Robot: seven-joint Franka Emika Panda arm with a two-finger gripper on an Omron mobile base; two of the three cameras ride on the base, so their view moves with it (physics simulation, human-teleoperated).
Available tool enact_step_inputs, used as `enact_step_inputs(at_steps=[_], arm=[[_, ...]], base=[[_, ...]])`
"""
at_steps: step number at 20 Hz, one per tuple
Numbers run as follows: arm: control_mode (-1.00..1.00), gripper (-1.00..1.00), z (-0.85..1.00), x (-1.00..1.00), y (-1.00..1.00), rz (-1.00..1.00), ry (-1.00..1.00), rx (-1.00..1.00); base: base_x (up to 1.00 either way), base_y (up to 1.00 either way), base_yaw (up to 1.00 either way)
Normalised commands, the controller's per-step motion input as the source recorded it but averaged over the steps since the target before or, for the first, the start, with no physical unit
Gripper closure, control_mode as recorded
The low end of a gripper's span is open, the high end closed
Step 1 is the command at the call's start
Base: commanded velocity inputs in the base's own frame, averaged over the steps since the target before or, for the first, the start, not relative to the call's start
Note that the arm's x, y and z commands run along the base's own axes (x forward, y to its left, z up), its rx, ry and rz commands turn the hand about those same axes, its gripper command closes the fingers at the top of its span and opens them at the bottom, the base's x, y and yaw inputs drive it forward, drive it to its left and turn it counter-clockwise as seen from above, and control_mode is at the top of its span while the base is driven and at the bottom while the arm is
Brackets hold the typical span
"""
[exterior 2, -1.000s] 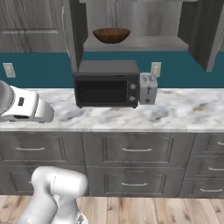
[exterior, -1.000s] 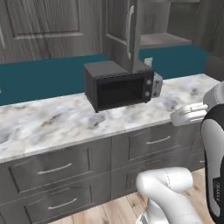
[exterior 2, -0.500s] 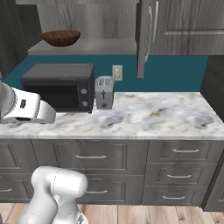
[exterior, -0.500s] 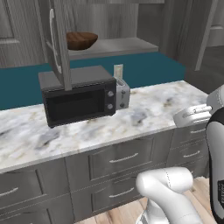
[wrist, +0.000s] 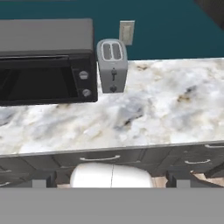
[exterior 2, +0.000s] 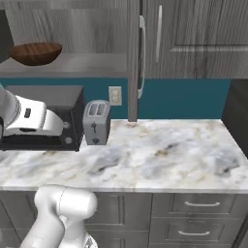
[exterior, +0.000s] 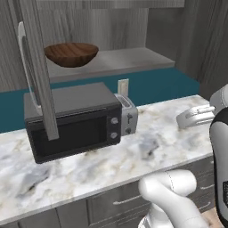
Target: Pick up the bowls from the cabinet and place each bowl in front of a stool on the dining counter.
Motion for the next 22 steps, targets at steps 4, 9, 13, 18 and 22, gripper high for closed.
enact_step_inputs(at_steps=[4, 9, 13, 18, 22], arm=[[1.0, -1.0, 0.0, 0.0, 0.0, 0.0, 0.0, 0.0], [1.0, -1.0, 0.0, 0.0, 0.0, 0.0, 0.0, 0.0], [1.0, -1.0, 0.0, 0.0, 0.0, 0.0, 0.0, 0.0], [1.0, -1.0, 0.0, 0.0, 0.0, 0.0, 0.0, 0.0], [1.0, -1.0, 0.0, 0.0, 0.0, 0.0, 0.0, 0.0]], base=[[0.56, 0.01, 0.04], [0.14, 0.23, 0.08], [0.0, 0.23, 0.17], [-0.02, 0.32, 0.25], [0.0, 0.34, 0.2]])
